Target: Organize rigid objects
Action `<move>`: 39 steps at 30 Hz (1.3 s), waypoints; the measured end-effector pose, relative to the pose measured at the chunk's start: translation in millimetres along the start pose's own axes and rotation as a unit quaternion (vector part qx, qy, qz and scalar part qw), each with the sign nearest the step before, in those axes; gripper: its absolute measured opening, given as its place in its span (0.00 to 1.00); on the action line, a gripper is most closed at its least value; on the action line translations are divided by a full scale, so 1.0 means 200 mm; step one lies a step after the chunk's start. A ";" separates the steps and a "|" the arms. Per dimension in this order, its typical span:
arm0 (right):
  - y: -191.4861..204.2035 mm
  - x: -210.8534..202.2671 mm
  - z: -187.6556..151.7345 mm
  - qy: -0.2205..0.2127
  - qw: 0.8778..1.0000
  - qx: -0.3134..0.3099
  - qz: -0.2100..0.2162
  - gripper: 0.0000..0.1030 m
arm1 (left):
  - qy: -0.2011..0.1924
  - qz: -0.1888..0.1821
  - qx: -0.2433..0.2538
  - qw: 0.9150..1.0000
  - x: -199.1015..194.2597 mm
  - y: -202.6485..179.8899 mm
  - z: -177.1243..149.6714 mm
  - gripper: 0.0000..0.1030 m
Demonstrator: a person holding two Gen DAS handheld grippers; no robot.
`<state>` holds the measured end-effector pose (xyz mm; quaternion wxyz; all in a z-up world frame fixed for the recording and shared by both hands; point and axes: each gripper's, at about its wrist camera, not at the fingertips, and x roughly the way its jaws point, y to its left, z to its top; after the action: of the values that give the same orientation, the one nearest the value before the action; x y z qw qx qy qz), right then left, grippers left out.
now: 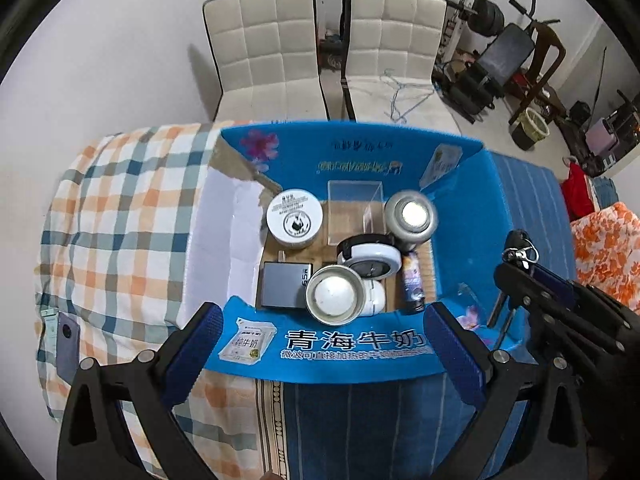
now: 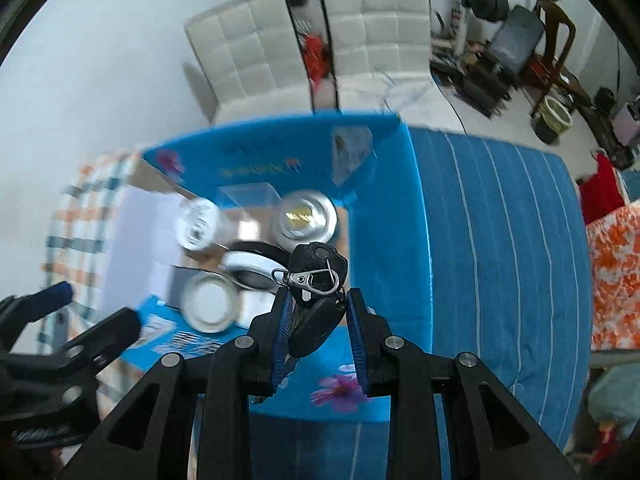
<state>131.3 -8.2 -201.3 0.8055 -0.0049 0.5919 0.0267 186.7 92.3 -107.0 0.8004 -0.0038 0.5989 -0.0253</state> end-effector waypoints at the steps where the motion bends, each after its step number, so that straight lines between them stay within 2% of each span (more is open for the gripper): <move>1: 0.00 0.06 0.01 0.012 1.000 0.000 -0.012 0.28 | 0.005 -0.001 0.002 1.000 0.03 0.00 0.00 1.00; 5: -0.02 0.26 0.01 0.046 0.998 0.004 -0.035 0.28 | 0.027 -0.004 0.009 1.000 0.18 0.01 0.00 1.00; 14: -0.04 0.51 -0.01 0.097 0.993 0.017 -0.061 0.28 | 0.059 -0.003 0.005 0.998 0.44 0.07 0.05 1.00; 20: -0.01 0.62 -0.01 0.121 0.989 0.007 -0.079 0.29 | 0.074 -0.001 -0.001 0.997 0.55 0.09 0.07 1.00; 27: -0.02 0.69 -0.02 0.144 0.986 0.011 -0.084 0.30 | 0.084 -0.009 -0.006 0.996 0.57 0.11 0.04 1.00; 30: -0.03 0.67 -0.02 0.149 0.985 0.017 -0.079 0.38 | 0.084 -0.004 -0.007 0.996 0.56 0.13 0.03 1.00; 33: 0.02 0.62 0.01 0.141 0.987 0.020 -0.071 0.59 | 0.082 -0.002 -0.012 0.997 0.53 0.14 0.02 1.00; 35: 0.09 0.56 0.01 0.130 0.989 0.017 -0.065 0.81 | 0.077 0.001 -0.013 0.997 0.50 0.16 0.03 1.00; 37: 0.10 0.50 0.02 0.117 0.991 0.016 -0.067 0.87 | 0.071 0.003 -0.012 0.997 0.45 0.16 0.02 1.00; 39: 0.12 0.41 0.02 0.101 0.992 0.012 -0.070 0.87 | 0.062 0.006 -0.012 0.998 0.39 0.16 0.02 1.00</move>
<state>159.2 18.9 -277.7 0.7413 -0.0393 0.6689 -0.0380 214.1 120.4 -181.6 0.7618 -0.0080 0.6477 -0.0138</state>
